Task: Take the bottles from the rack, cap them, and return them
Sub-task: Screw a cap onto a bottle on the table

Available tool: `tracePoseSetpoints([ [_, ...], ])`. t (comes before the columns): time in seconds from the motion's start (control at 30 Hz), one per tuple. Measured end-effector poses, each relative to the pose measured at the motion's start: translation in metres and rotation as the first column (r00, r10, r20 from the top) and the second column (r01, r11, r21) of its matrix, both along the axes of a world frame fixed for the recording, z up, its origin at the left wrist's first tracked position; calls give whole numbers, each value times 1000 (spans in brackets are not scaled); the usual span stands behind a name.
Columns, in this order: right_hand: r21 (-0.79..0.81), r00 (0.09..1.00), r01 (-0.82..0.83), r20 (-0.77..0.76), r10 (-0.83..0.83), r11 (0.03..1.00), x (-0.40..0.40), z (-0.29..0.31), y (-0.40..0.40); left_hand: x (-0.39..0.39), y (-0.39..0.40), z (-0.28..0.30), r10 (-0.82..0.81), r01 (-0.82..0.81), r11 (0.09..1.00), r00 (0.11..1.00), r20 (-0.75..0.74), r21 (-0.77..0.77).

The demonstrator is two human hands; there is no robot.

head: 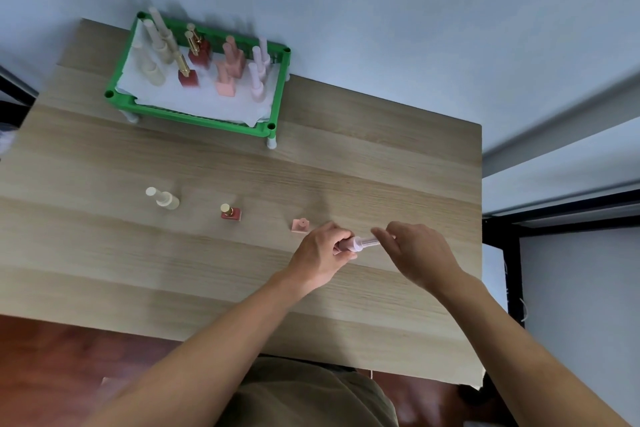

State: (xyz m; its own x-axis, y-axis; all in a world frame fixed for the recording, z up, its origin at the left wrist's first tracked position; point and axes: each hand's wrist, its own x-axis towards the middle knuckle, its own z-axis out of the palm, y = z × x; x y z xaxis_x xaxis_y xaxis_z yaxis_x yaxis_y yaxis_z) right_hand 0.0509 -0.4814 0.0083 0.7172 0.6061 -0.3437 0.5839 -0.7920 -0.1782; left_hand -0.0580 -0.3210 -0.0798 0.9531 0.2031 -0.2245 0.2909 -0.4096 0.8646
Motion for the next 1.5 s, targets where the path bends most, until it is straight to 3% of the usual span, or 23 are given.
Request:
tracePoseSetpoints([
  [0.13,18,998,28,-49,-28,999,0,4,1,-5,1,-1,4,-4,1000,1000,0,-10],
  [0.27,102,988,-83,-118,95,991,-3,10,-5,-10,3,-1,6,-6,1000,1000,1,-1],
  [0.43,172,992,-76,-83,91,982,-11,7,-2,-12,4,3,12,-12,1000,1000,11,-15],
  [0.7,-37,998,48,-30,-49,998,-14,5,8,-14,8,6,20,-20,1000,999,37,-13],
  [0.93,151,987,-106,-102,122,983,-17,8,0,-17,11,5,5,-5,1000,1000,20,8],
  [1.07,188,993,-63,-88,81,980,-21,6,4,-17,10,6,3,-3,1000,1000,22,-8],
  [1.4,16,999,33,35,-33,999,-22,4,9,-18,7,7,11,-10,1000,999,35,-27],
  [1.5,85,999,48,-17,-46,995,-21,7,8,-19,8,6,14,-13,1000,999,34,-22],
])
